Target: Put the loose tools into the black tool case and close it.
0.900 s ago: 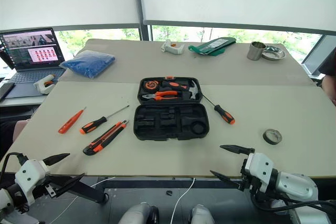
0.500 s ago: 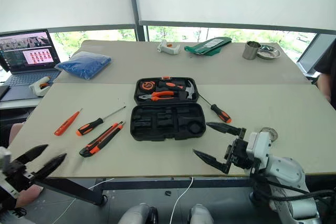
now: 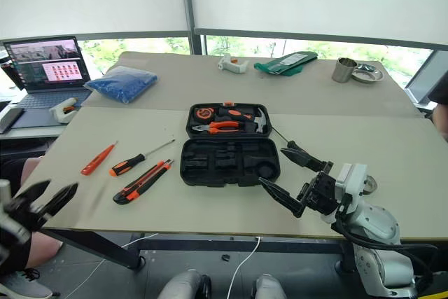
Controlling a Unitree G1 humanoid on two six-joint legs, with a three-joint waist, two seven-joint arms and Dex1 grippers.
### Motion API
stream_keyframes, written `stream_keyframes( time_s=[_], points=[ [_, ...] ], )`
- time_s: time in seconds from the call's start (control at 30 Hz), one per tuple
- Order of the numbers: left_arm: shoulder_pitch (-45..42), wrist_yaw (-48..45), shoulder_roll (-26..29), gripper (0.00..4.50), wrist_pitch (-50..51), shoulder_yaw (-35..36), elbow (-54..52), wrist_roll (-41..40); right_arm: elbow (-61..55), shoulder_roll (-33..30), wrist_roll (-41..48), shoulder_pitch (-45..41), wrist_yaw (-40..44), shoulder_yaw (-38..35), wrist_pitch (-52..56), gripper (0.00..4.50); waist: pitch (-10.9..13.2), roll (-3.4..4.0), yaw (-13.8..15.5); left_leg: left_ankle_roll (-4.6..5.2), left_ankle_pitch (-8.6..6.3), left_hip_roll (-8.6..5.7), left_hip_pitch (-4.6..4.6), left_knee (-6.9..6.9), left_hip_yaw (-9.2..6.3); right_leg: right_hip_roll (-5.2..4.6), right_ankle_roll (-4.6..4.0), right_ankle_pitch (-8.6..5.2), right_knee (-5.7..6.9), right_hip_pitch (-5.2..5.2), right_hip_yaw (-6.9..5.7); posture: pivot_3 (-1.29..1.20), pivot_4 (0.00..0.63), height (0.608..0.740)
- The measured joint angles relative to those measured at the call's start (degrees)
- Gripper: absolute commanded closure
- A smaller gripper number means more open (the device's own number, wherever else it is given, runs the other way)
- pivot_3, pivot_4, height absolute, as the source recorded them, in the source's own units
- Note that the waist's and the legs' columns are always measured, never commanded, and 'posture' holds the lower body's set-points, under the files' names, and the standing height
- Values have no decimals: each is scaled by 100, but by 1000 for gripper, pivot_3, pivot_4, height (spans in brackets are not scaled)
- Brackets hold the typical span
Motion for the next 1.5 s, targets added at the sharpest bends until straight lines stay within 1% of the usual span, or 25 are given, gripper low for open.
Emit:
stream_keyframes(
  time_s=[0.07,0.1,0.13,0.2,0.3,0.4,0.47,0.5,0.6,0.63,0.67,0.73,0.8,0.83,0.93,1.03,1.13,1.17,1.23,1.33,1.4,1.5],
  points=[
    [-337,-92,269,101,21,-427,206,304,-8,23,-51,-17,-14,48,0,0,-1,-2,-37,2,0,0,-3,0,19,2,4,5,4,5,11,0,150,740],
    [-590,-273,457,101,17,-742,435,522,-12,34,-72,-25,-65,45,1,0,-1,-1,-78,6,-1,4,-5,-1,32,9,22,17,4,1,21,0,150,740],
    [-783,-356,508,101,12,-888,611,644,-12,42,-81,-45,-102,43,2,0,-1,-1,-112,9,-3,4,-5,-1,34,10,33,23,8,-1,22,0,150,740],
    [-1231,-533,517,101,-49,-1215,1081,874,-16,49,-120,-105,-155,55,4,0,0,-2,-146,10,-4,19,-5,-1,39,25,33,24,4,-1,22,0,150,740],
    [-1635,-704,466,101,-162,-1592,1593,1161,-23,62,-182,-149,-177,96,3,0,0,-3,-170,12,-3,35,-5,-1,47,41,31,23,3,-2,22,0,150,740],
    [-2085,-893,305,101,-313,-2065,2144,1526,-26,154,-262,-178,-192,199,3,0,1,-4,-168,8,-1,43,-5,0,49,51,32,22,5,-4,23,0,150,740],
    [-2131,-1051,263,624,-353,-2258,2283,1629,-24,160,-287,-179,-192,234,2,0,1,-4,-185,8,-1,48,-5,0,55,52,30,23,4,-8,28,0,150,740],
    [-2152,-1085,263,817,-398,-2309,2348,1719,-18,159,-293,-177,-185,232,-3,0,1,-4,-189,8,-1,49,-5,0,55,52,30,23,5,-8,29,0,150,740],
    [-2369,-1079,254,2011,-436,-2325,2654,1845,59,160,-301,-177,-151,230,-59,0,1,-4,-171,7,-1,50,-2,0,55,52,29,23,6,-6,30,0,150,740],
    [-2401,-1062,240,2317,-485,-2319,2725,1863,99,160,-305,-177,-138,230,-82,0,1,-4,-171,7,-1,50,-1,1,55,51,28,24,6,-6,30,0,150,740],
    [-2404,-1090,227,2793,-532,-2316,2764,1869,149,162,-308,-177,-103,230,-126,0,1,-4,-171,7,-1,50,-1,1,55,50,28,25,6,-5,32,0,150,740],
    [-2400,-1187,189,3592,-628,-2309,2781,1884,259,166,-317,-177,-20,230,-228,0,1,-4,-171,6,-2,50,0,2,55,50,27,26,6,-5,33,0,150,740],
    [-2393,-1273,92,3619,-771,-2287,2793,1882,345,162,-326,-178,106,232,-286,0,1,-4,-163,7,-1,49,-1,2,55,50,21,29,6,-5,33,0,150,740],
    [-2393,-1306,14,3619,-875,-2266,2813,1855,397,148,-338,-183,182,232,-315,0,1,-5,-155,7,-1,49,-1,3,55,50,-6,46,6,-5,33,0,150,740],
    [-2487,-1378,-114,3619,-1178,-2173,2867,1794,495,98,-343,-223,315,212,-397,0,4,-10,-154,10,1,50,-3,5,55,50,-13,51,5,-6,33,0,150,740],
    [-3084,-1726,-194,3619,-1579,-2183,2746,1724,705,-123,-340,-306,350,-78,-408,0,10,-18,-96,11,2,51,-37,35,49,53,-13,58,6,-19,20,0,150,740],
    [-3771,-2150,-229,3619,-1902,-2547,2374,1844,879,-337,-331,-343,455,-396,-449,0,9,-18,-71,36,-6,49,-39,58,55,53,-8,63,2,-6,27,0,150,740],
    [-4052,-2312,-324,3619,-2000,-2840,2327,2027,1027,-472,-332,-360,534,-479,-465,0,10,-16,-60,65,2,44,-41,71,55,53,-5,63,2,0,28,0,150,740],
    [-4344,-2514,-598,3619,-2188,-3340,2326,2329,1255,-613,-328,-441,628,-633,-467,0,9,-16,-59,79,-6,46,-43,91,63,55,0,66,4,1,34,0,150,740],
    [-4884,-2543,-1182,3619,-2460,-4080,2988,2946,1577,-827,-327,-740,786,-730,-466,0,13,-21,-66,83,-5,47,-54,109,65,70,12,72,2,-5,45,0,150,740],
    [-5256,-2454,-1457,3619,-2745,-4442,3571,3366,1641,-909,-329,-888,843,-737,-465,0,15,-24,-90,83,-5,56,-56,111,65,85,16,72,0,-8,51,0,150,740],
    [-5744,-2163,-1727,3619,-3191,-4739,4528,3930,1644,-919,-333,-956,903,-720,-445,0,16,-26,-140,82,-6,62,-56,107,64,92,13,73,3,-13,53,0,150,740]
  ],
)
